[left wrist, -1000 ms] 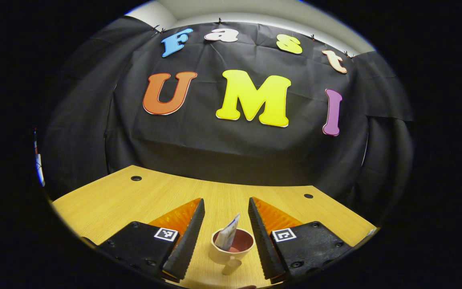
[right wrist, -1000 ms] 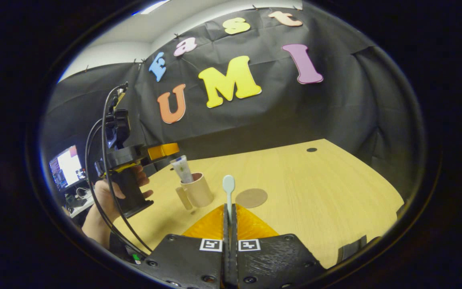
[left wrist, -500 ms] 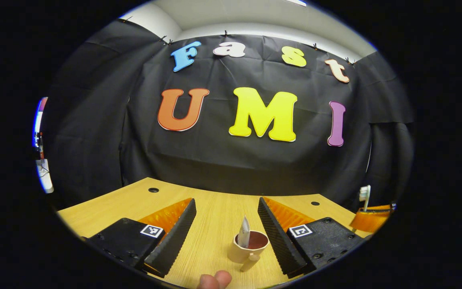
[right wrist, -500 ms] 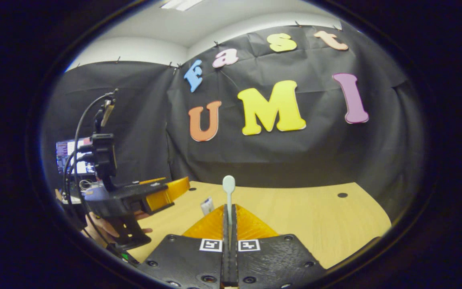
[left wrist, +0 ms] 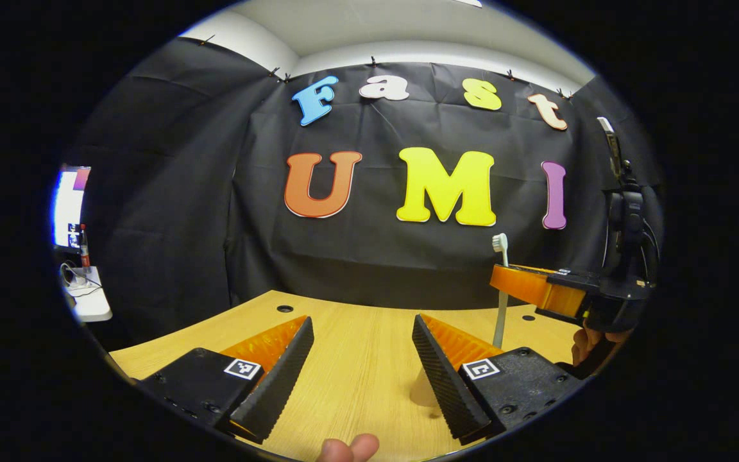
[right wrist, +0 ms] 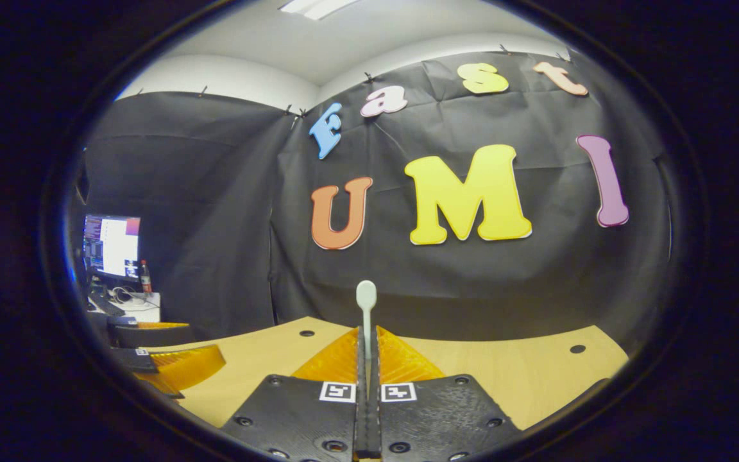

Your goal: Put the toothbrush and toothpaste on the desktop into the cup, then pick up the cup and place it on the coaster on the desktop.

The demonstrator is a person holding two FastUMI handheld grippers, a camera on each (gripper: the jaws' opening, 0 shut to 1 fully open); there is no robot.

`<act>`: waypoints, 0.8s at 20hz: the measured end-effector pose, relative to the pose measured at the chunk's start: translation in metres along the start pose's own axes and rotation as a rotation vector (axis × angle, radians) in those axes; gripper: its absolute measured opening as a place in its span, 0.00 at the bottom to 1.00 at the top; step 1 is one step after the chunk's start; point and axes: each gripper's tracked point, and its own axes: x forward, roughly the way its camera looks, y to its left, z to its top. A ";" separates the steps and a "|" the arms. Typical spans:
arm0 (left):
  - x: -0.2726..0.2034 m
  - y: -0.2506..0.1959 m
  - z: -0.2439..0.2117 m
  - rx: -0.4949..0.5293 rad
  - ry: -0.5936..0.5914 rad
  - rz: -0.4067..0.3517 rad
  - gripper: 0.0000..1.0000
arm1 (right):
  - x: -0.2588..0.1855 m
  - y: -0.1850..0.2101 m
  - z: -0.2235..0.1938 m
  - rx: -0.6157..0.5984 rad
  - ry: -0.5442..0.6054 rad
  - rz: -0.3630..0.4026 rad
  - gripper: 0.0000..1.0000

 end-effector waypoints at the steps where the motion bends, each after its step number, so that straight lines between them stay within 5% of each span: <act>1: -0.002 0.004 -0.001 0.005 0.000 0.005 0.98 | 0.006 0.002 -0.001 0.005 -0.008 -0.001 0.00; 12: -0.002 0.028 -0.015 -0.010 0.028 0.037 0.98 | 0.030 0.012 -0.025 -0.002 0.007 0.014 0.01; 15: -0.002 0.027 -0.015 -0.002 0.032 0.035 0.98 | 0.029 0.009 -0.028 -0.014 0.012 0.016 0.08; 16: -0.002 0.025 -0.013 -0.001 0.030 0.034 0.98 | 0.026 0.011 -0.028 -0.016 0.006 0.024 0.27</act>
